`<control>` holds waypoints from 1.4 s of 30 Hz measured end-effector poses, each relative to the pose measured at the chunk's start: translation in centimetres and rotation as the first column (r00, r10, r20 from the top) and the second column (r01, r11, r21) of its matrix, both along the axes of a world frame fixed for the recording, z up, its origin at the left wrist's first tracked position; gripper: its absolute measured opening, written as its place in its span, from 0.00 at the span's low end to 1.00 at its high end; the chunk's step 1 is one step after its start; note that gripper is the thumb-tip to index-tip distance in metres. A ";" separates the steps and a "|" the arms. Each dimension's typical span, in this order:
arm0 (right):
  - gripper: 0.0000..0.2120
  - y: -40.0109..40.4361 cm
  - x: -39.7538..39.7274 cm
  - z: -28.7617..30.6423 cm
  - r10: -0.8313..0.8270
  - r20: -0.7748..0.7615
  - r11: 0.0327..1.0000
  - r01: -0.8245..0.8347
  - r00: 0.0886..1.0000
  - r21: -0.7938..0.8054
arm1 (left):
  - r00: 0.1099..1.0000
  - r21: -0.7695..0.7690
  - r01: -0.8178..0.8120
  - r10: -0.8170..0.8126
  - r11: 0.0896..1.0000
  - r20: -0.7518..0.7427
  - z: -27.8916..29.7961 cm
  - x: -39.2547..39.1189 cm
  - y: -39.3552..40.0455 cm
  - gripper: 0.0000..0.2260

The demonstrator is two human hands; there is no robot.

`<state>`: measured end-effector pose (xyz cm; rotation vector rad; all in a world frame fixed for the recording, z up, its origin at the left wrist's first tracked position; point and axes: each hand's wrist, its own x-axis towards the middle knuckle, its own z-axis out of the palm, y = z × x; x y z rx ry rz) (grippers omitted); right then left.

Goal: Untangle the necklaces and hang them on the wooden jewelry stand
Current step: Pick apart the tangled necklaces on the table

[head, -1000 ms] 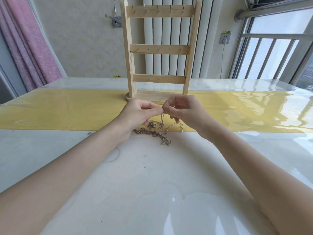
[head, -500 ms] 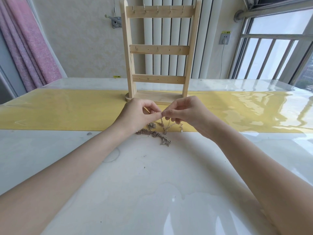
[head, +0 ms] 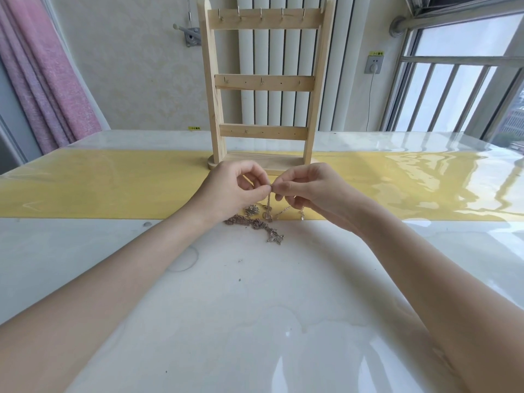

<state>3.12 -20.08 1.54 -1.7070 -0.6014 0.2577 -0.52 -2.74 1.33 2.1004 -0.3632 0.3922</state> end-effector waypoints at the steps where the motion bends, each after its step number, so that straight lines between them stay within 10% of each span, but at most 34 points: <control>1: 0.07 0.0 0.1 0.0 0.004 0.002 1.000 -0.004 1.000 0.009 | 1.000 -0.009 0.018 -0.018 1.000 -0.011 0.0 0.0 0.0 0.09; 27: 0.09 -0.3 -0.1 0.4 0.216 -0.214 0.976 -0.204 0.953 0.076 | 0.873 -0.491 0.206 -0.385 0.847 -0.298 1.1 -0.8 -0.2 0.11; 42: 0.12 -0.4 0.3 0.4 -0.006 -0.067 0.991 0.015 0.998 0.130 | 0.973 -0.442 -0.043 -0.063 0.896 -0.224 0.9 -0.7 -0.7 0.09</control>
